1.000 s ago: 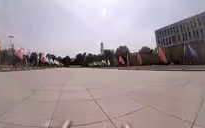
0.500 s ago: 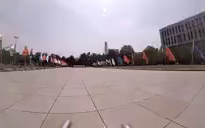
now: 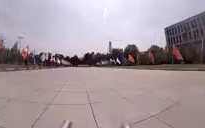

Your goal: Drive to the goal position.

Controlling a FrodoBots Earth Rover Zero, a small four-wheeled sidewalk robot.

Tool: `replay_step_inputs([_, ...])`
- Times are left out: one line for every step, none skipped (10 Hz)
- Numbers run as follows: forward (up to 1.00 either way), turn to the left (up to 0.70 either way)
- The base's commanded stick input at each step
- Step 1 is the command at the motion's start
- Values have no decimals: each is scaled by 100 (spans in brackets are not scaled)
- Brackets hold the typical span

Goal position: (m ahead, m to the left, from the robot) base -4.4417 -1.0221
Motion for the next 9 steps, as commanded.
replay_step_inputs([100,0])
replay_step_inputs([100,0])
replay_step_inputs([100,0])
replay_step_inputs([100,0])
replay_step_inputs([100,8])
replay_step_inputs([100,33])
replay_step_inputs([100,8])
replay_step_inputs([100,5])
replay_step_inputs([100,1])
